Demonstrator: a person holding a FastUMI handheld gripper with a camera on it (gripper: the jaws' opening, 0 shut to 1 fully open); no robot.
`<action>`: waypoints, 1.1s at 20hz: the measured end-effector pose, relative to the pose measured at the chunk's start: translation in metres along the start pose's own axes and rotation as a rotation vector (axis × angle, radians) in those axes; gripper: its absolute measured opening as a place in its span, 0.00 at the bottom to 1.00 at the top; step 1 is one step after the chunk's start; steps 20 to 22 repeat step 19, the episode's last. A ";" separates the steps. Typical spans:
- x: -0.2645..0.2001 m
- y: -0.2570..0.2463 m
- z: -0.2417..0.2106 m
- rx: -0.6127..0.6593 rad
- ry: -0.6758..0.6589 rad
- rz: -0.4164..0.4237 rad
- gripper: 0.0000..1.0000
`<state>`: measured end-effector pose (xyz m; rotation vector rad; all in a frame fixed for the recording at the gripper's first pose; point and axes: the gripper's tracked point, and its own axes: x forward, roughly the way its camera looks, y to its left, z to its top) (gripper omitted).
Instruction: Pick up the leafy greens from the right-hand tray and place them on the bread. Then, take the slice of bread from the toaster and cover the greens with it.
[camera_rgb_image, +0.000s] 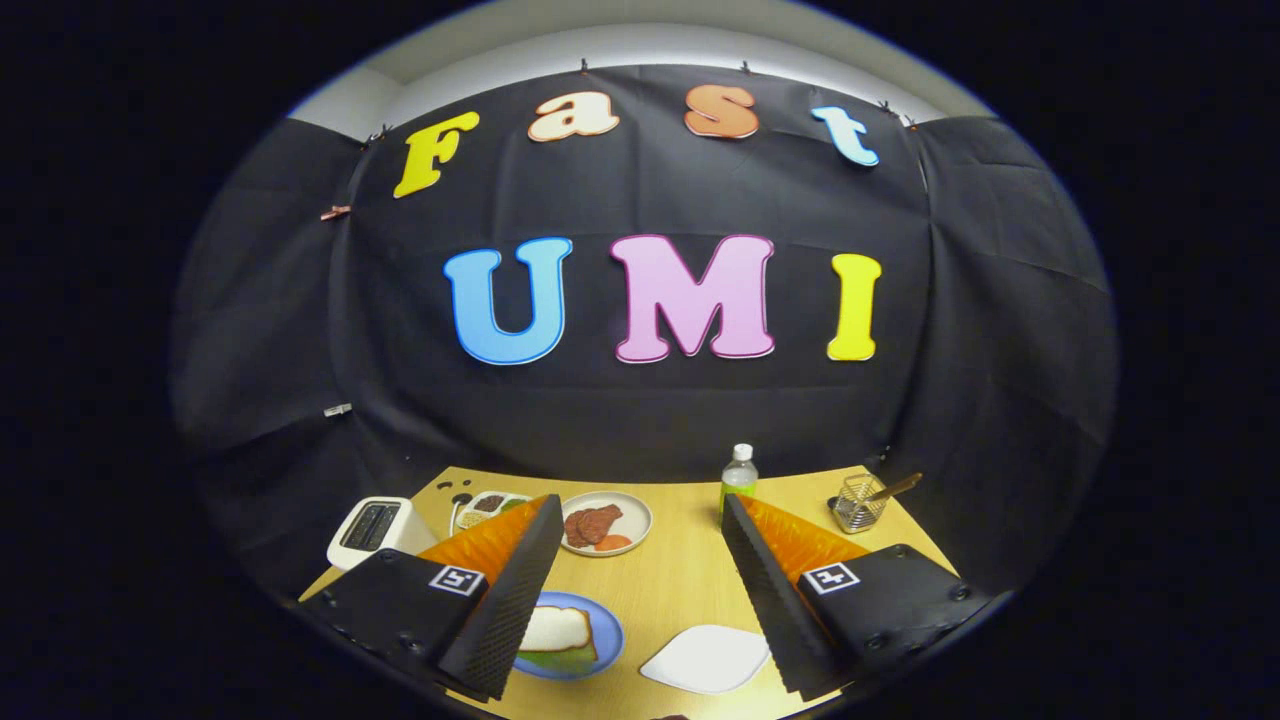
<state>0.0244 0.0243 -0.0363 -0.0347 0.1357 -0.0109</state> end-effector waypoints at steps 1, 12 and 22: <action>-0.007 -0.010 -0.006 0.009 0.009 -0.014 0.99; -0.028 -0.106 0.001 -0.001 0.068 -0.102 0.99; 0.000 -0.106 -0.001 0.000 0.093 -0.029 1.00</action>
